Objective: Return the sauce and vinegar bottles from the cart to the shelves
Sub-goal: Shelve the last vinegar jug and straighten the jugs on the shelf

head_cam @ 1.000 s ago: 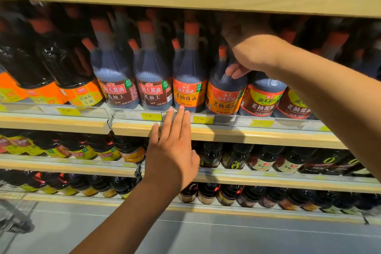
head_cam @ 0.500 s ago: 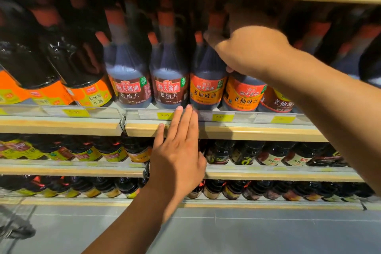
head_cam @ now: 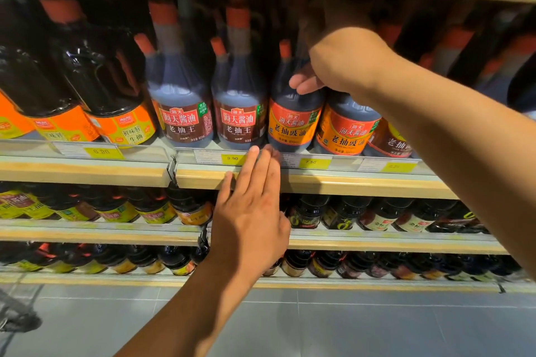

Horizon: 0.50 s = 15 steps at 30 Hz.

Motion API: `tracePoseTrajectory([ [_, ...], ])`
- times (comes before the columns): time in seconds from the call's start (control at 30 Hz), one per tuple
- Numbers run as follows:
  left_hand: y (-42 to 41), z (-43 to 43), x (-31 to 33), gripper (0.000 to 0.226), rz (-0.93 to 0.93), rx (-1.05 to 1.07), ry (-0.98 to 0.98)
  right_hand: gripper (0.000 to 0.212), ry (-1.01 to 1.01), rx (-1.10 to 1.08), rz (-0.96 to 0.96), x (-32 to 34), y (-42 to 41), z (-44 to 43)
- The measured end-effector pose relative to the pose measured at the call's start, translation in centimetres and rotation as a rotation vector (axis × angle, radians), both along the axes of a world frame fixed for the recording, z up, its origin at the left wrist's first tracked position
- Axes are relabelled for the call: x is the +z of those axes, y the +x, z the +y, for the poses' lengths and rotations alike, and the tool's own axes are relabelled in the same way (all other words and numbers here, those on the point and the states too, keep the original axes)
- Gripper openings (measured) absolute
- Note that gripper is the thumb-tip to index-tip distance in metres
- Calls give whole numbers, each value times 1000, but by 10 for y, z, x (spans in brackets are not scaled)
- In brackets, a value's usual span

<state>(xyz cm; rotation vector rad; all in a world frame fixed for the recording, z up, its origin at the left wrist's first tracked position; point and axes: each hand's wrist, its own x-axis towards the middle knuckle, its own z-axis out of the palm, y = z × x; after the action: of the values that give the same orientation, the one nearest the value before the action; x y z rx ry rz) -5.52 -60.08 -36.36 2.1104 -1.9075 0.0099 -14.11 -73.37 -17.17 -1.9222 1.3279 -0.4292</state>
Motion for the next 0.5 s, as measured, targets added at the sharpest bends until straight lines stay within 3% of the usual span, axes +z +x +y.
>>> tracePoseTrajectory([
  [0.2, 2, 3, 3, 85, -8, -11, 9, 50, 5, -80, -42, 3, 6, -1],
  [0.33, -3, 1, 11, 83, 47, 6, 21, 43, 61, -130, -86, 8, 6, 7],
  [0.4, -2, 2, 13, 79, 22, 3, 25, 44, -57, -116, 6, 10, 5, 11],
  [0.5, 5, 6, 11, 70, -8, 5, -2, 54, -432, -27, 269, 5, 9, 16],
])
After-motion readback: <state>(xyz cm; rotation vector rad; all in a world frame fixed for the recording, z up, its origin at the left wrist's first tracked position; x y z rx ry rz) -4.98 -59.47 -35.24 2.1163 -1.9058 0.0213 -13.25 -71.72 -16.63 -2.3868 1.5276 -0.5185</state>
